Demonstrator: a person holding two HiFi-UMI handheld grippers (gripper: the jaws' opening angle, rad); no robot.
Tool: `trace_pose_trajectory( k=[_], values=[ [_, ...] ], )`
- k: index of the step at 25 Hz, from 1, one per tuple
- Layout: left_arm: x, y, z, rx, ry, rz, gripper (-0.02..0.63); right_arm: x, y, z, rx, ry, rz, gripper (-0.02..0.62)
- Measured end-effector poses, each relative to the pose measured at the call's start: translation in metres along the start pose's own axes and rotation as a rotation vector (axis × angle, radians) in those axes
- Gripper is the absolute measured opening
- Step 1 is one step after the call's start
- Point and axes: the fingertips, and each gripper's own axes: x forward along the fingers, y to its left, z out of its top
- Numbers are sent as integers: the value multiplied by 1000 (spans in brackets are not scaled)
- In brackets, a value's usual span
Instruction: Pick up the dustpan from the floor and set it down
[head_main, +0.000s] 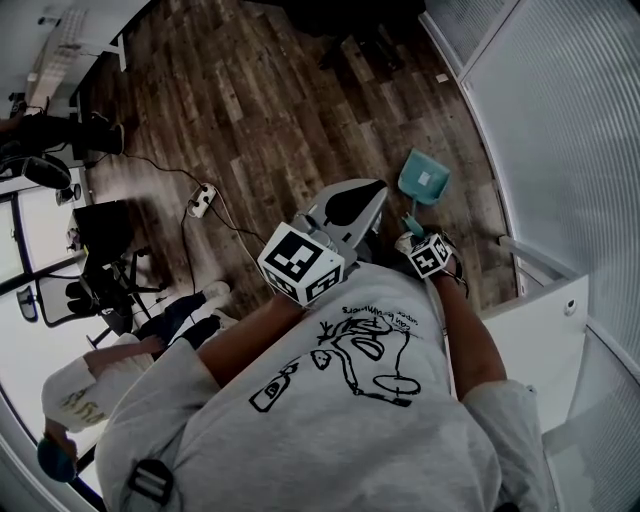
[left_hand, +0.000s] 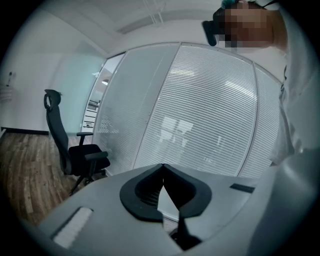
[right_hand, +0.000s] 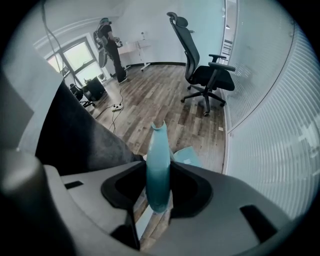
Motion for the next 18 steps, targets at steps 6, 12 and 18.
trace_pose_trajectory(
  k=[6,12,18],
  values=[
    [2,0,3,2,-7,-4,2,-6,-4,6,5,-21,-6,129],
    [3,-3,5,3,-17,-9,2,-11,-6,5,10,-48,-23,129],
    [2,-6,7,4,-25,-13,3,-22,-10,8,35,-75,-32,129]
  ],
)
